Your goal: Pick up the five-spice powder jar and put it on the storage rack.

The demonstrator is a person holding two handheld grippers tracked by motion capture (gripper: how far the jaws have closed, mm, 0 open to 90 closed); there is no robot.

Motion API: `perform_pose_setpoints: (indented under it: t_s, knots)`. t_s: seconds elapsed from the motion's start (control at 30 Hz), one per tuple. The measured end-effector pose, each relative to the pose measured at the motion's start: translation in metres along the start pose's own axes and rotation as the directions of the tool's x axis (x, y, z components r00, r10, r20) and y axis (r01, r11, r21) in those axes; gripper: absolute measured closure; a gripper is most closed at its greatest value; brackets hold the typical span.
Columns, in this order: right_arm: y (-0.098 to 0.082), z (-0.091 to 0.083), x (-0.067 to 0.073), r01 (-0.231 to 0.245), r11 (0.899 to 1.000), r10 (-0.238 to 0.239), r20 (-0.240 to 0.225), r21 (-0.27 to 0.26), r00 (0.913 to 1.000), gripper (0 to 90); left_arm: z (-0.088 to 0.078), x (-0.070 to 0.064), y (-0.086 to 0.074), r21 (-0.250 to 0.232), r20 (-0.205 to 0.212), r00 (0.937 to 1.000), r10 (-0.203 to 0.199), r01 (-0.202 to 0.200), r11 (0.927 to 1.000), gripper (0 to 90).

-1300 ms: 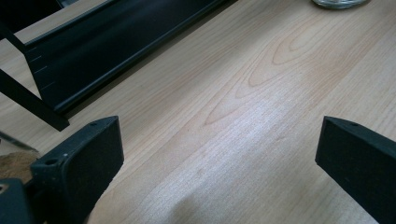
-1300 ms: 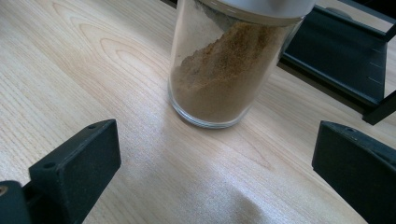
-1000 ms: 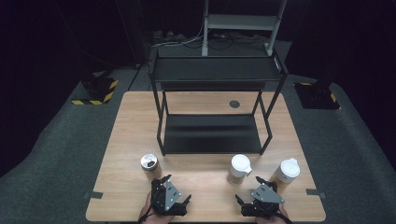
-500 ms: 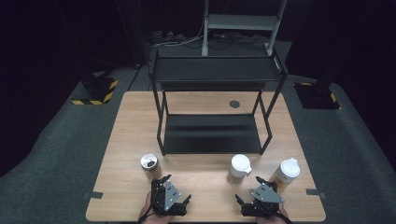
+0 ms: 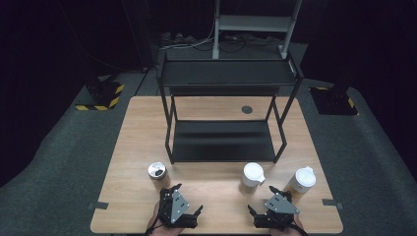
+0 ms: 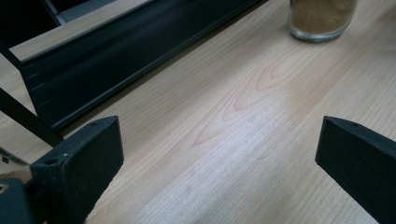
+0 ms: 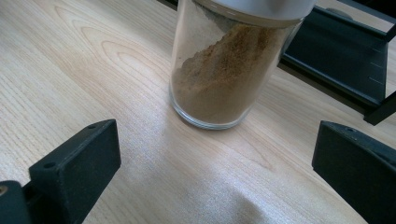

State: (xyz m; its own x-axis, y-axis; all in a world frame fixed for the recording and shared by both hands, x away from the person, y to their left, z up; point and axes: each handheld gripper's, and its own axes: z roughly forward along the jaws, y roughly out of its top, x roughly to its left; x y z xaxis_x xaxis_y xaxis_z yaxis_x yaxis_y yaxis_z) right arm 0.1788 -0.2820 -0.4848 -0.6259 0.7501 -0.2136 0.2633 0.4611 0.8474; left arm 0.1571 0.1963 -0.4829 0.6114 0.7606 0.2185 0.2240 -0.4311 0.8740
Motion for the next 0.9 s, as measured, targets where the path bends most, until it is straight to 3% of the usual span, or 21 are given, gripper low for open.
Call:
perform_pose_setpoints:
  t_s: [0.4, 0.9]
  knots:
    - [-0.001, 0.0, -0.001, -0.001, 1.0, 0.001, -0.001, -0.003, 1.0, 0.2, -0.014, 0.001, 0.004, -0.05, -0.006, 0.9999, 0.011, -0.011, 0.9987, 1.1]
    - [-0.001, 0.0, 0.0, 0.002, 1.0, -0.002, -0.001, -0.003, 1.0, 0.2, -0.037, 0.016, 0.008, -0.12, -0.045, 0.9986, -0.026, 0.02, 0.9926, 0.8]
